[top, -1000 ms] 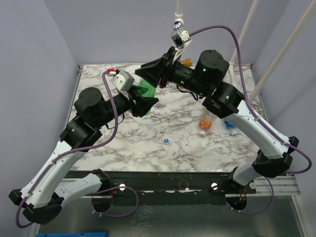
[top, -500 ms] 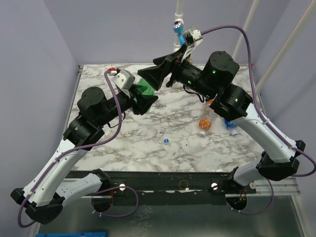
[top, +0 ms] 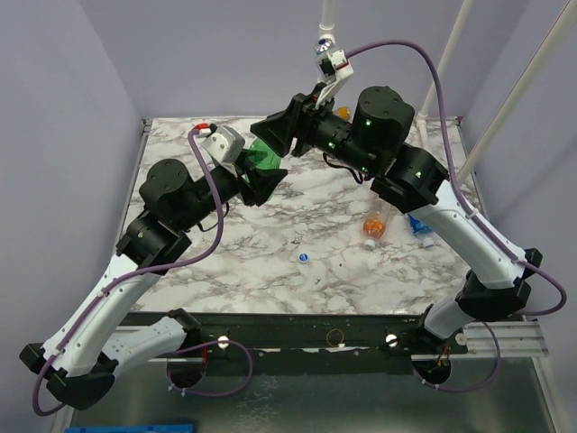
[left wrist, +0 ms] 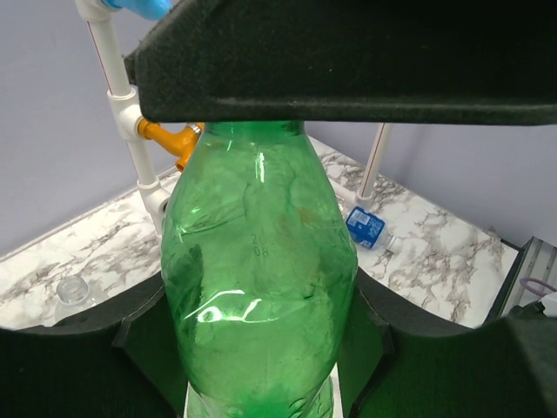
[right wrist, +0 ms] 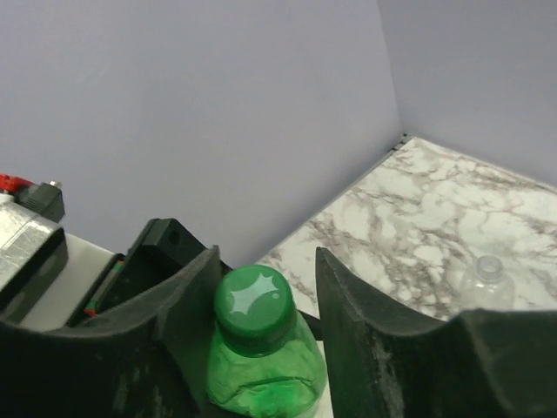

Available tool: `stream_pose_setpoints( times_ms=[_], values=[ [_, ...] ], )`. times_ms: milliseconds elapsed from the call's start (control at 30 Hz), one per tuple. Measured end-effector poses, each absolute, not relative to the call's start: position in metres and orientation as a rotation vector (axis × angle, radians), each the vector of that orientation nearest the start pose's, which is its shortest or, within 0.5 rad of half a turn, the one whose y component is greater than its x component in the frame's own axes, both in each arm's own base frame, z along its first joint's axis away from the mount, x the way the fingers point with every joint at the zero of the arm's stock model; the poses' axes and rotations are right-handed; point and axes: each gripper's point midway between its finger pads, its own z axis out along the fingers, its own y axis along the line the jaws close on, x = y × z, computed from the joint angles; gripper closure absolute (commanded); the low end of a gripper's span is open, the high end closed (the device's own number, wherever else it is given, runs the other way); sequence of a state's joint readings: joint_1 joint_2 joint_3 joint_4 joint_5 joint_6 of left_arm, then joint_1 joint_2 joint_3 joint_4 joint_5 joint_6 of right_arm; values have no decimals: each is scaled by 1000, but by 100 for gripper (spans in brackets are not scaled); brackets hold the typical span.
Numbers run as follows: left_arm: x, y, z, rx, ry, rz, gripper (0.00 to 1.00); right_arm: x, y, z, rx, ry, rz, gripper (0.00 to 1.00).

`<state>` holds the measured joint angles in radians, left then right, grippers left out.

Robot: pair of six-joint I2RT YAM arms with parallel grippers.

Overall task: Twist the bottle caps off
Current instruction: Unscrew the bottle cap from the plastic bottle.

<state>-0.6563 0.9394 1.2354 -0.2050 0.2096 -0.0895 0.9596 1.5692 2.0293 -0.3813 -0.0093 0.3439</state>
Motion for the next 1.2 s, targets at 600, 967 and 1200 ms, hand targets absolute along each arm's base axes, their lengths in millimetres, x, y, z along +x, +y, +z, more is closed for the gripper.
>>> stream_pose_setpoints(
  times_ms=[600, 967, 1200],
  values=[
    [213, -242, 453, 708, 1348, -868, 100, 227, 390, 541, -656, 1342, 1204, 99],
    [140, -258, 498, 938, 1204, -1221, 100, 140, 379, 589, -1036, 884, 1444, 92],
    [132, -260, 498, 977, 1185, -1271, 100, 151, 379, 589, -987, 950, 1384, 10]
  ],
)
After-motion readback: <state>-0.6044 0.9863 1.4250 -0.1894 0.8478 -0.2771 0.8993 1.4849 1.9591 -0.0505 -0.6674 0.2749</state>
